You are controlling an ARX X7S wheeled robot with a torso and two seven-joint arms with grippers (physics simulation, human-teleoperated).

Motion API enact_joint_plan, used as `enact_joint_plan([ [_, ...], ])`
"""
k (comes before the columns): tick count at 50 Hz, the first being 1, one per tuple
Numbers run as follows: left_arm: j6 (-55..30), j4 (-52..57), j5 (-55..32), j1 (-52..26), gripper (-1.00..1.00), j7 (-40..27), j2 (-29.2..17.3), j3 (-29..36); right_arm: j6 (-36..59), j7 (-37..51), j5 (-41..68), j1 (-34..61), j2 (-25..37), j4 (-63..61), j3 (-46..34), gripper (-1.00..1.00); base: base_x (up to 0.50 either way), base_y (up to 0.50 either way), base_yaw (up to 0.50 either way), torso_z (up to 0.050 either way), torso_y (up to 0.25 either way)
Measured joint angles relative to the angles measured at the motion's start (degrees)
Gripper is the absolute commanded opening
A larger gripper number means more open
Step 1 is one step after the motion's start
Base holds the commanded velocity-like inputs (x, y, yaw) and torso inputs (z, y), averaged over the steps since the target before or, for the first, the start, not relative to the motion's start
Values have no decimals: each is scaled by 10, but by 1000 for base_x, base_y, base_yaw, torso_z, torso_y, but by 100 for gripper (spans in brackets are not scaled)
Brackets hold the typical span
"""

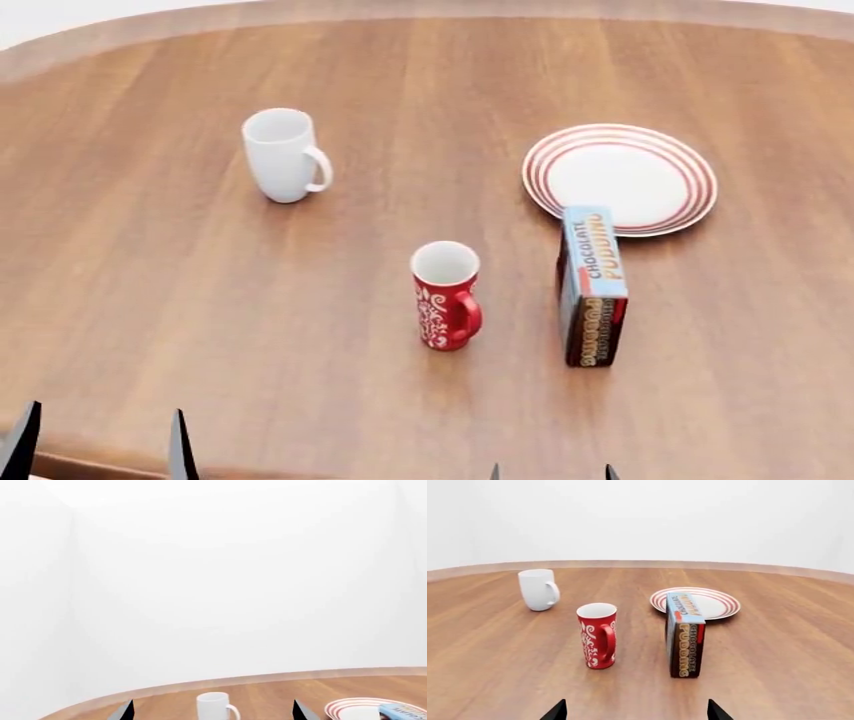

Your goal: Pick up the red mug and put it on the plate

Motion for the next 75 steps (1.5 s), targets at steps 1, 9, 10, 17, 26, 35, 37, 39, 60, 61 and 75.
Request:
enact_joint_plan([
  [1, 0, 0, 0, 0, 100, 0, 0, 0, 0, 0, 0, 0, 0, 0, 0, 100, 0, 129, 0, 0, 0],
  [9, 0, 0, 0, -1, 100, -3, -2, 3, 0, 3, 2, 0, 2, -1, -2, 100, 0, 127, 0, 0, 0],
  [10, 0, 0, 0, -1, 100, -3, -2, 3, 0, 3, 2, 0, 2, -1, -2, 100, 0, 129, 0, 0, 0],
  [17, 0, 0, -1, -1, 100, -5, -3, 5, -1, 5, 3, 1, 3, 0, -4, 100, 0, 130, 0, 0, 0],
  [26, 0, 0, -1, -2, 100, -7, -5, 8, 0, 7, 5, 0, 5, -3, -6, 100, 0, 130, 0, 0, 0],
  [35, 0, 0, -2, -2, 100, -9, -7, 10, -1, 9, 8, 1, 6, -2, -8, 100, 0, 83, 0, 0, 0],
  [37, 0, 0, -2, -2, 100, -9, -8, 11, -2, 9, 8, 1, 6, -1, -8, 100, 0, 0, 0, 0, 0],
  [39, 0, 0, -2, -2, 100, -10, -8, 12, -2, 11, 8, 2, 7, -1, -8, 100, 0, 0, 0, 0, 0],
  [60, 0, 0, -2, -3, 100, -15, -12, 18, -3, 15, 14, 3, 10, 3, -12, 100, 9, 0, 0, 0, 0],
  [61, 0, 0, -2, -4, 100, -15, -12, 18, -3, 15, 15, 3, 10, 2, -12, 100, 105, 0, 0, 0, 0],
  [75, 1, 0, -1, -4, 100, -19, -14, 21, -8, 16, 19, 1, 12, 0, -14, 100, 151, 0, 0, 0, 0],
])
